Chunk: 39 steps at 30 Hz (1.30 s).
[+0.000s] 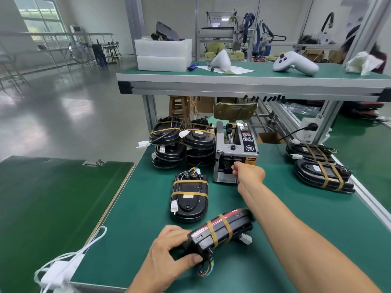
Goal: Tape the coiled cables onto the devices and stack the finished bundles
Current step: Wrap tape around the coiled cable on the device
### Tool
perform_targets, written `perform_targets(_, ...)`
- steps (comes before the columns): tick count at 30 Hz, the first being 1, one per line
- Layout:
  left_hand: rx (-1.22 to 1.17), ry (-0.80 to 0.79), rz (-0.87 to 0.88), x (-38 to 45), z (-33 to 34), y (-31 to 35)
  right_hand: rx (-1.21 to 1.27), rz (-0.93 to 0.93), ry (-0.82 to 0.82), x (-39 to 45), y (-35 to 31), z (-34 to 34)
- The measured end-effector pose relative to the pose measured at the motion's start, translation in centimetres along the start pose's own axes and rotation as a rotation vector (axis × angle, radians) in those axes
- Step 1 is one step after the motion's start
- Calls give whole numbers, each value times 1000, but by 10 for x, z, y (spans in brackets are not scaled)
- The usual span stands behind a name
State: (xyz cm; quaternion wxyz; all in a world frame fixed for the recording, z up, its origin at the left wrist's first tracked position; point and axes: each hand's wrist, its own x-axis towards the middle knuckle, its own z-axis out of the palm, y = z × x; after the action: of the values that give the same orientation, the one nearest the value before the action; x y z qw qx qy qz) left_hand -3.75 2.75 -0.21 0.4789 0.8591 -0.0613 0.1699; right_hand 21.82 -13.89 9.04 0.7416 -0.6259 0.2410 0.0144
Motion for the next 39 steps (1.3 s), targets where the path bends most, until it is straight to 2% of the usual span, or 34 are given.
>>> perform_targets(12,-15,9,-1,1,-1,3,139,134,40,6,1,13)
perform_targets(20,-8,3,-5,0,0,3,28,88,75,2,-4,15)
perform_targets(22,-4,7,-7,0,-1,3,-76,91,16,-3,-4,9)
perform_targets(26,-24,7,-4,0,-1,6,-337,126,-239,-24,1,-28)
perform_targets(28,-26,12,-19,-1,-1,7,-401,7,-312,-38,-1,-52)
perform_targets(32,-38,19,-39,-2,-1,9,-407,-392,-422,-94,-3,-89)
perform_targets(36,-37,16,-44,-2,-1,13,-448,-579,-494,-150,17,-104)
perform_targets(39,-41,11,-51,-3,-2,15,-489,-611,-499,-172,35,-109)
